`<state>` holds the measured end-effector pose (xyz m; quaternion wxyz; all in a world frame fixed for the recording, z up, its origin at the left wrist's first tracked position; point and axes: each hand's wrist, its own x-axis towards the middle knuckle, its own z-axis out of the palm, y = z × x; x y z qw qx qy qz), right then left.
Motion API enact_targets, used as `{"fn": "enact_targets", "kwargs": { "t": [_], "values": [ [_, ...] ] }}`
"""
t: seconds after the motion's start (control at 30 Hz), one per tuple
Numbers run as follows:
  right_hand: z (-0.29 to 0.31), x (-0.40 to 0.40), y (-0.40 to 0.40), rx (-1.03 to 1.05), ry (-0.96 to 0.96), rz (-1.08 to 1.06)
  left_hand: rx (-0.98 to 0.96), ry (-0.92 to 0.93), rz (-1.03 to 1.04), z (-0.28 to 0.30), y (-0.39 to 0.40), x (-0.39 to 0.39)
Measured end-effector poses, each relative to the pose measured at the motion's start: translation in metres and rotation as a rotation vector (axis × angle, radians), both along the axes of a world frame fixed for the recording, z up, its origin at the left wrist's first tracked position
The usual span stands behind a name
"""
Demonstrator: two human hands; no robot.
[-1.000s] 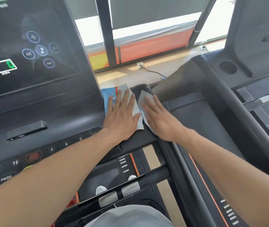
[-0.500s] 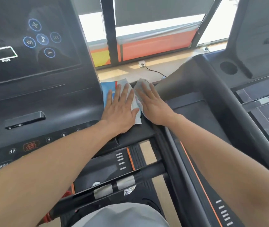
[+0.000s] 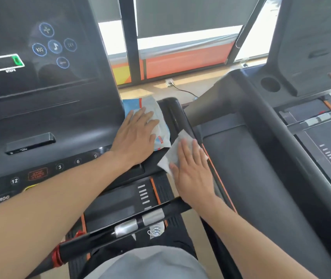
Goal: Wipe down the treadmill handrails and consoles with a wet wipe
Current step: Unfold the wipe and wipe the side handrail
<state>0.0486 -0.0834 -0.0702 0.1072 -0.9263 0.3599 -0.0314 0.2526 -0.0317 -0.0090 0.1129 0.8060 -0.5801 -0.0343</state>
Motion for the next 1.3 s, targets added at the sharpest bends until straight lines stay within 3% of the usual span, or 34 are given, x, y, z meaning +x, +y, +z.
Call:
{"fn": "enact_targets", "kwargs": {
  "t": [0.1,0.23,0.33,0.5,0.7,0.8,0.87,1.03,1.1,1.23,1.3],
  "values": [
    [-0.007,0.006,0.052,0.007,-0.085,0.014,0.012,0.015,-0.027,0.0,0.013,0.003],
    [-0.003,0.031,0.093,0.167,-0.086,0.13,0.083,0.006,-0.056,0.011,0.012,0.009],
    [-0.001,0.026,0.077,0.042,-0.039,0.137,0.13,0.003,-0.071,0.016,0.008,0.012],
    [0.01,0.006,0.016,-0.006,0.077,-0.088,0.237,-0.057,-0.119,0.016,0.008,0.018],
    [0.005,0.027,0.072,0.059,-0.056,0.039,0.341,-0.203,-0.181,0.015,0.005,0.008],
    [0.006,0.024,0.072,-0.03,-0.009,0.061,0.341,-0.318,-0.181,0.012,0.007,0.003],
    [0.007,0.019,0.049,-0.108,0.073,-0.038,0.336,-0.34,-0.192,0.014,0.006,0.005],
    [0.009,0.011,0.002,-0.145,0.122,-0.255,0.292,-0.283,-0.24,0.015,0.003,0.011],
    [0.006,0.023,0.015,-0.143,0.049,-0.191,0.242,-0.224,-0.195,0.021,-0.001,0.015],
    [0.001,0.048,0.055,-0.014,-0.054,0.162,0.092,-0.092,-0.108,0.04,-0.009,0.028],
    [0.006,0.049,0.039,-0.048,-0.038,0.147,0.035,0.039,-0.041,0.049,-0.012,0.033]
  ]
}}
